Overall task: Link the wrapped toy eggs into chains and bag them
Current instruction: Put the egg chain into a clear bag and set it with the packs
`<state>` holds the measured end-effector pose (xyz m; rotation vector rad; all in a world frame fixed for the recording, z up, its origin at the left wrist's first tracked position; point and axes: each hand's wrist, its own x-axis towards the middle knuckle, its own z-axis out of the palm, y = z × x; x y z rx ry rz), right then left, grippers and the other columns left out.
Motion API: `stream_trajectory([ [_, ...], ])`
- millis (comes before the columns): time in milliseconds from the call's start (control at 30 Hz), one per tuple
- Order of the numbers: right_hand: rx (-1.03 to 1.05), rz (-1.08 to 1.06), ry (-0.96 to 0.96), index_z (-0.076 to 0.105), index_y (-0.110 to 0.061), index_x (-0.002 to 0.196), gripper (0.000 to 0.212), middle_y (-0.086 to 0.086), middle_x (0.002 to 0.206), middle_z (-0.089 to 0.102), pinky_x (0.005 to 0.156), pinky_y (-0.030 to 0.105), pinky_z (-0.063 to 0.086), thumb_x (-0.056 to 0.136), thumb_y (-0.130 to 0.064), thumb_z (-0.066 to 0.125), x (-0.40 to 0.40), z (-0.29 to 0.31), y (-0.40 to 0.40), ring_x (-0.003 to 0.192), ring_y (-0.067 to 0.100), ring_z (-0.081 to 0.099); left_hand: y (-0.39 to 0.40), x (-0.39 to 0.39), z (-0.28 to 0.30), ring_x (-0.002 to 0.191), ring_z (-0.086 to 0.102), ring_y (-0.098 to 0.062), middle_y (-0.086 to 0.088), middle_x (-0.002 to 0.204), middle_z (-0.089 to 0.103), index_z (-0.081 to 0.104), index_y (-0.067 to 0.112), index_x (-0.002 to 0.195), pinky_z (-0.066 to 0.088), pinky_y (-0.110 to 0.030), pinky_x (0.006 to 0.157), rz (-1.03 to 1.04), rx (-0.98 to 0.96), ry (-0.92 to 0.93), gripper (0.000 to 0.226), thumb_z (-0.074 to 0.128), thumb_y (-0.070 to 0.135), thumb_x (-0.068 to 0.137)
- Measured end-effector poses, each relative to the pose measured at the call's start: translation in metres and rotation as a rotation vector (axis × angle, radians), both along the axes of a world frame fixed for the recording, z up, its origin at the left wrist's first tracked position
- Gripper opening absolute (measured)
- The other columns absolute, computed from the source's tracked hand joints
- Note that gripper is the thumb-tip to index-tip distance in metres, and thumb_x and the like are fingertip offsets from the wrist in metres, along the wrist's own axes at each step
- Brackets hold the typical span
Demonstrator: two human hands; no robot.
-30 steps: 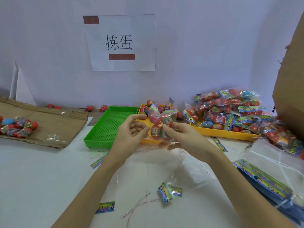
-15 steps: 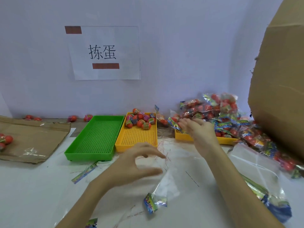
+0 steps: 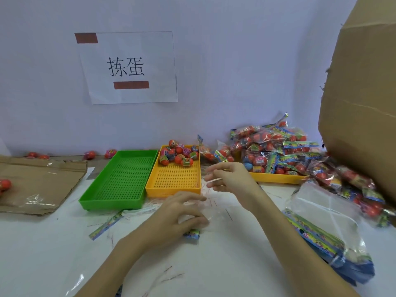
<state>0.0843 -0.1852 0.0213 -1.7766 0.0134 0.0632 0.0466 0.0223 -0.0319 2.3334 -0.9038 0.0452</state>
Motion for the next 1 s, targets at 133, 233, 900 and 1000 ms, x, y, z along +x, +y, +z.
stream_trajectory([
  [133,-0.086,0.182,-0.107,0.074,-0.017,0.108,0.024,-0.002,0.092,0.079,0.077,0.026,0.061,0.106,-0.031,0.055,0.001,0.000,0.000,0.087,0.014,0.076,0.000,0.002,0.007,0.135,0.047,0.000,0.018,0.144,0.054,0.083,0.027,0.105,0.037,-0.026,0.114,0.131,-0.340,0.149,0.033,0.056,0.044,0.095],
  [233,-0.219,0.412,-0.168,0.072,-0.031,0.117,0.033,-0.012,0.103,0.077,0.082,0.019,0.057,0.094,-0.054,0.065,-0.004,0.005,0.000,0.098,0.005,0.072,0.004,0.006,0.011,0.133,0.054,0.000,0.015,0.143,0.058,0.084,0.023,0.105,0.046,-0.031,0.105,0.209,-0.627,0.281,0.035,0.054,0.041,0.099],
  [900,-0.073,-0.004,-0.296,0.077,-0.018,0.099,0.010,-0.006,0.075,0.074,0.051,0.021,0.052,0.098,-0.013,0.068,-0.002,0.006,-0.002,0.060,0.009,0.069,0.013,0.014,0.018,0.099,0.071,-0.027,-0.007,0.107,0.079,0.085,0.019,0.096,0.060,-0.040,0.081,0.396,-0.955,0.465,0.025,0.060,0.016,0.096],
  [1000,-0.002,-0.080,-0.299,0.078,-0.016,0.101,0.010,-0.004,0.075,0.071,0.053,0.022,0.054,0.097,-0.013,0.070,0.000,0.003,-0.002,0.063,0.009,0.064,0.011,0.012,0.022,0.092,0.071,-0.024,-0.003,0.105,0.076,0.081,0.015,0.101,0.060,-0.036,0.067,0.366,-1.061,0.541,0.052,0.052,0.057,0.092],
])
